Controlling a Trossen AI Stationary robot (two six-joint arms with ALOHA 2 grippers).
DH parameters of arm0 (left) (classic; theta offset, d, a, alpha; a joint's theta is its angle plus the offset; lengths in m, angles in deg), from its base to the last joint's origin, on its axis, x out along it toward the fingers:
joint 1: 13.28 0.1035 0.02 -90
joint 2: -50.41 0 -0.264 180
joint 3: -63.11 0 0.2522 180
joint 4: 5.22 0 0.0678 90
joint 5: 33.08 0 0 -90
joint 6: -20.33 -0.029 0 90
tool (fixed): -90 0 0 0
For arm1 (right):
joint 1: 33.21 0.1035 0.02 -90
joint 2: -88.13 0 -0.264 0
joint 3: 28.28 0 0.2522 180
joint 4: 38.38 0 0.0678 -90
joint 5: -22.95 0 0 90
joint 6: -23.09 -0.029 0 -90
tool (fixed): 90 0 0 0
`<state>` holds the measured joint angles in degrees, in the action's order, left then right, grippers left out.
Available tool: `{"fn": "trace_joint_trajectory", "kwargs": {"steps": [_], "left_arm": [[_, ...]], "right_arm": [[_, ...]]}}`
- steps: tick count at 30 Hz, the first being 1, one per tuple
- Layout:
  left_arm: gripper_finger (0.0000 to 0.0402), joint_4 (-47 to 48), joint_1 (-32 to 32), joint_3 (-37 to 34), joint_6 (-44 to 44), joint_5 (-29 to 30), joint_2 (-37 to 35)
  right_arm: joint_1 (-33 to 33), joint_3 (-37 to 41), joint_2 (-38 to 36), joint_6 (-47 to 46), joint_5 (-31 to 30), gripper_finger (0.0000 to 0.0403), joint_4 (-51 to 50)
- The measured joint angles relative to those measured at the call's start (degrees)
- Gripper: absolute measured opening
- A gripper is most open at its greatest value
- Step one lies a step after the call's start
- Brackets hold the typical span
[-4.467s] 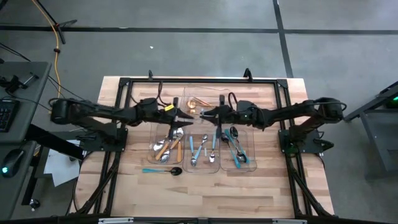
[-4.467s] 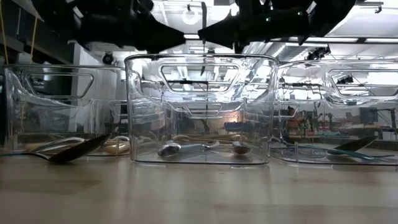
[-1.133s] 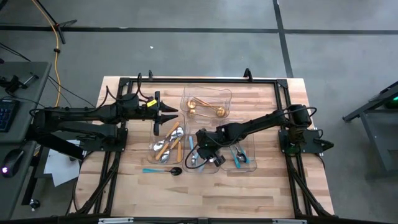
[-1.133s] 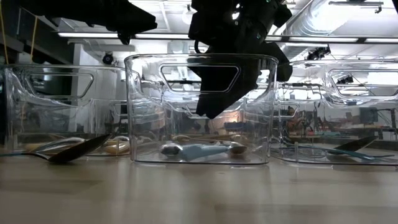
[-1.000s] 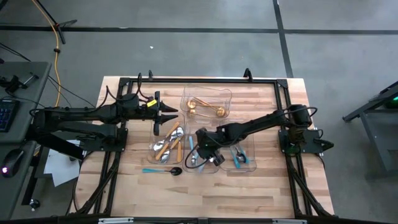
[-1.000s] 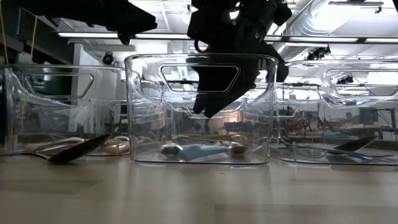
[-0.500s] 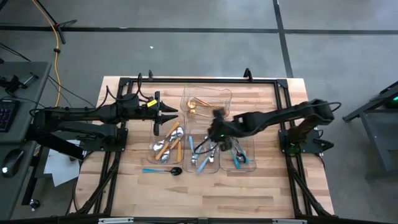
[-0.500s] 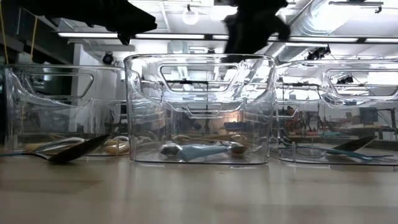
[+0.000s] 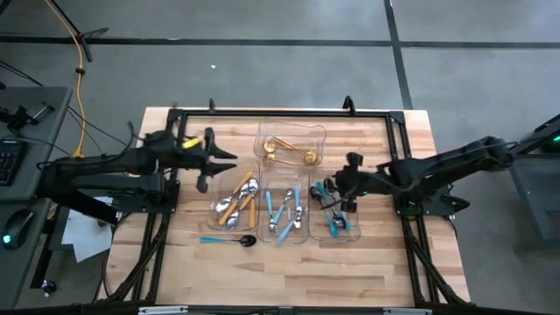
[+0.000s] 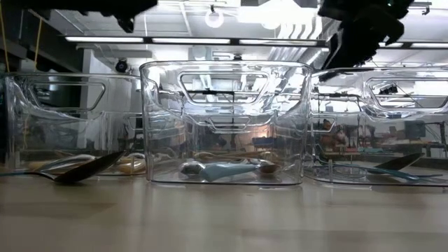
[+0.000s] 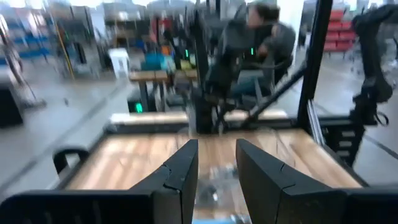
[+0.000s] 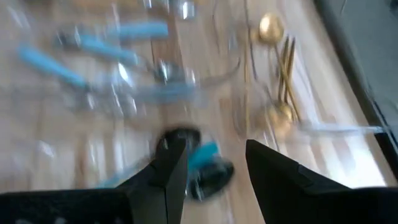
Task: Sort silverware by color (type)
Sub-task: Put the blue spoon into the right transparent bin
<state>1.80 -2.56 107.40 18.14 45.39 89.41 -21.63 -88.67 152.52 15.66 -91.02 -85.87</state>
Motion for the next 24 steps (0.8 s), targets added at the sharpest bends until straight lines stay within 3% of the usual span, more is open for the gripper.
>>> {"fn": "trace_joint_trajectory", "kwargs": {"steps": [5,9,14,17,24], "left_arm": [[0.0097,-12.33,0.24,-8.73,-2.04,1.61,-4.82],[0.0097,-22.44,1.00,-15.56,-2.41,10.20,-5.91],[0.0097,-23.87,1.33,-17.21,-2.47,11.28,-5.93],[0.0097,-24.01,1.33,-17.19,-1.86,9.10,-5.94],[0.0097,-24.05,1.31,-17.20,0.74,6.47,-5.96]], "right_arm": [[-0.13,8.18,-5.99,4.24,-0.22,0.0149,21.97],[-1.36,13.41,-6.28,13.91,-0.29,0.0149,44.68],[-4.01,16.93,-3.21,24.33,0.44,0.0149,68.43],[-6.32,16.04,-1.23,25.74,0.41,0.0149,75.19],[-9.59,12.70,1.71,25.14,0.45,0.0149,75.50]]}}
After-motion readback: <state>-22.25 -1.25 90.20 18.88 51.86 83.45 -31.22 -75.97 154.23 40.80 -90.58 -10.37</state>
